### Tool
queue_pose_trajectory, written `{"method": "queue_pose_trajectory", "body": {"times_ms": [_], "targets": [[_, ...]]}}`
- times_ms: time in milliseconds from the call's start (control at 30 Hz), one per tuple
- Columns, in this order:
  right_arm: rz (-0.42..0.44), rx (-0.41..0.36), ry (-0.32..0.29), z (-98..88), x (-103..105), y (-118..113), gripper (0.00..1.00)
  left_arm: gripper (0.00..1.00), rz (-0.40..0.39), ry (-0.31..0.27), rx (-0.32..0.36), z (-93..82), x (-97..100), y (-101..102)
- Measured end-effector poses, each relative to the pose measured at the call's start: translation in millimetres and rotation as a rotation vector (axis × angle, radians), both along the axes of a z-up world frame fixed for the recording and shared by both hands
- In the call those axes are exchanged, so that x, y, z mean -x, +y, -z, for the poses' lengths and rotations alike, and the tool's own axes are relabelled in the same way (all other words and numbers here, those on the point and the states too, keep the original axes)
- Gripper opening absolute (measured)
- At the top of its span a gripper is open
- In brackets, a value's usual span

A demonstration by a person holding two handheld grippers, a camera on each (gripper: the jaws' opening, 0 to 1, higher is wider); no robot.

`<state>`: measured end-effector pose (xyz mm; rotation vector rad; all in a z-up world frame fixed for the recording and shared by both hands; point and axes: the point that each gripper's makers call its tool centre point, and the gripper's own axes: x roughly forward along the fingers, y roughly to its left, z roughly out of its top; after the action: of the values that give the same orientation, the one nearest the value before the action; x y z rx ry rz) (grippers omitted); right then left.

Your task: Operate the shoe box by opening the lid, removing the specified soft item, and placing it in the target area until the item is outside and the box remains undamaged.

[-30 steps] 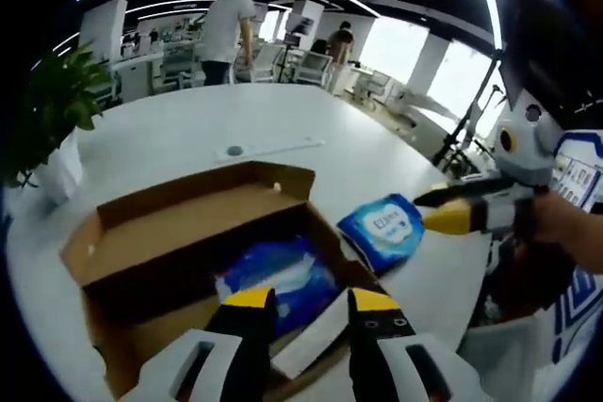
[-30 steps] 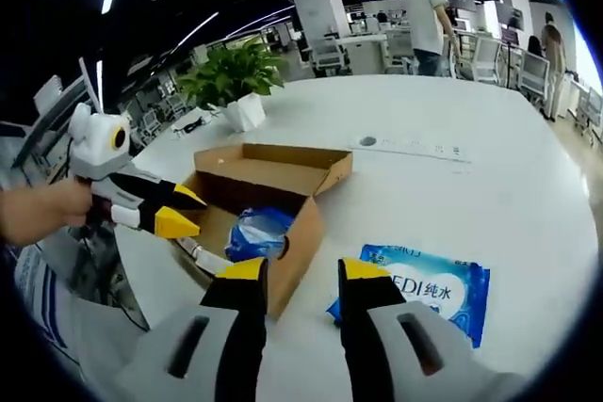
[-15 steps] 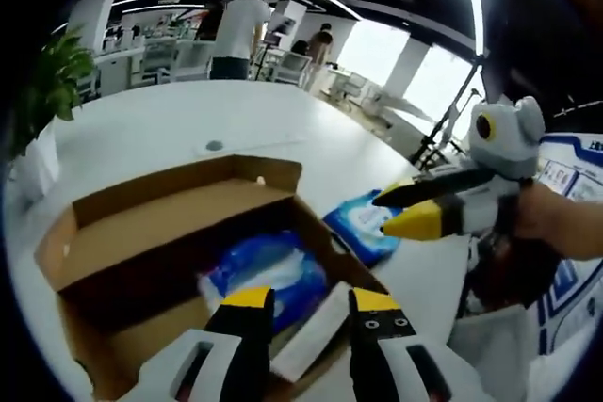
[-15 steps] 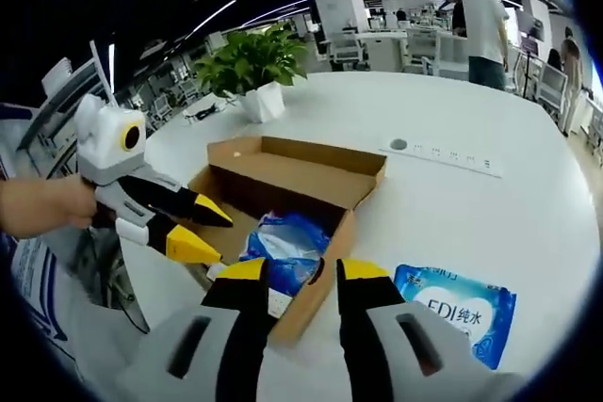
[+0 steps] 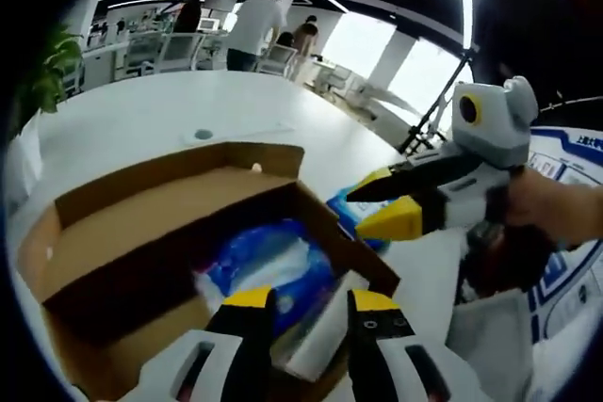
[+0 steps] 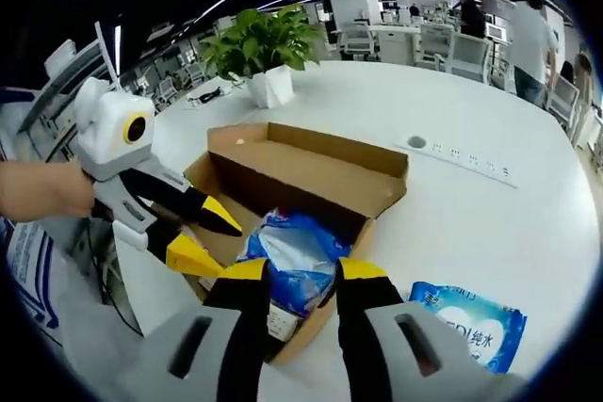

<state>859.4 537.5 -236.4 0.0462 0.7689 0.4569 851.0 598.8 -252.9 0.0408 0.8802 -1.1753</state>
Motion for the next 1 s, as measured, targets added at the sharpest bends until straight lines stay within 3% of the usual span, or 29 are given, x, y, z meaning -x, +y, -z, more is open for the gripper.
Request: {"method": "queue_pose_trajectory", "body": {"times_ms": [533,1000], "targets": [[-0.043,0.029,0.027,16.2,-19,8,0.23,0.3,0.041,0.002,-0.003,10.2,-4.8,-7],[-0.164,0.117,-0.012,35.4,-37,12,0.18,0.29,0.099,-0.034,-0.03,16.6,-4.4,-13]]}}
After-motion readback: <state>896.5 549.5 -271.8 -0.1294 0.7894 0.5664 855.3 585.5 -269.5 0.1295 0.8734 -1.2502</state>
